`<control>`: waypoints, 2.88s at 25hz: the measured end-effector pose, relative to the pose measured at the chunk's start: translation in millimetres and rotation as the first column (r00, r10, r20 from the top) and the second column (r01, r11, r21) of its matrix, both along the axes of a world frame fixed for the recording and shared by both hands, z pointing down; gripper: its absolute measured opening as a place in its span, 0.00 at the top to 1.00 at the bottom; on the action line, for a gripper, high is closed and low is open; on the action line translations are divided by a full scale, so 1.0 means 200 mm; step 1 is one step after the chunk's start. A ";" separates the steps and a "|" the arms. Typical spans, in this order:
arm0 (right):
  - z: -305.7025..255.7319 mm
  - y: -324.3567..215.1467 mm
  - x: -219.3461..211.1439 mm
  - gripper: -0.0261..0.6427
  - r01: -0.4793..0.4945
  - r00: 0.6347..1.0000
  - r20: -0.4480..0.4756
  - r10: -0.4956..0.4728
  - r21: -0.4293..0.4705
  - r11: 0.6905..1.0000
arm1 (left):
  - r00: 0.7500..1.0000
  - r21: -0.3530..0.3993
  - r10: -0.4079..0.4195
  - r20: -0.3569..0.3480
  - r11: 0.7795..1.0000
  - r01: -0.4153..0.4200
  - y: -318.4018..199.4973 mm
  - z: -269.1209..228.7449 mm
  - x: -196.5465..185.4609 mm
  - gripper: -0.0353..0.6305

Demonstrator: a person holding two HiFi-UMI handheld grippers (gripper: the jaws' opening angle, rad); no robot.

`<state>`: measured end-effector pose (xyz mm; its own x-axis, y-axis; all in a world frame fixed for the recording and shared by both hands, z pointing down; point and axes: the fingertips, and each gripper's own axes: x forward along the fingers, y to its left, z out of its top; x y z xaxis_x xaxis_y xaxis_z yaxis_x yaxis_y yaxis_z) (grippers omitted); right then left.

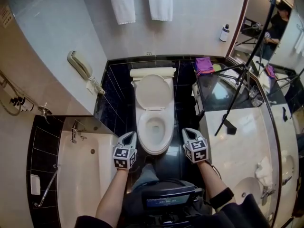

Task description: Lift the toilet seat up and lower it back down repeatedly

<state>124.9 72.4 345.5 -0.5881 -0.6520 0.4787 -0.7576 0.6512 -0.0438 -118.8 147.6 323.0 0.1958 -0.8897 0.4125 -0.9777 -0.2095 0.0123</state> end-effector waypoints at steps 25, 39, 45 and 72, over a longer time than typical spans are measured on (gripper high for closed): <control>0.33 -0.04 0.05 0.74 -0.060 0.997 -0.050 0.055 -0.096 0.994 | 0.999 -0.001 0.030 0.042 1.000 -0.030 -0.05 0.12 0.00 0.96; 1.37 -0.11 -0.14 0.68 -0.170 0.975 0.043 0.220 -0.502 0.848 | 0.991 -0.003 0.117 0.066 0.993 -0.117 -0.35 0.64 0.02 0.96; 2.05 -0.04 -0.13 0.68 -0.206 0.951 0.042 0.306 -0.654 0.728 | 0.991 -0.035 0.124 0.048 0.992 -0.122 -0.36 1.11 0.04 0.96; 3.08 -0.19 -0.30 0.75 -0.135 0.747 0.209 0.631 -0.882 0.452 | 0.997 -0.113 0.068 0.034 0.992 -0.064 -0.44 2.01 -0.17 0.96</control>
<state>65.0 34.6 961.2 -0.6628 -0.3643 0.6542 -0.6252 -0.2116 -0.7512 -152.7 59.6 725.0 0.2347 -0.8235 0.5166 -0.9621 -0.2727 0.0023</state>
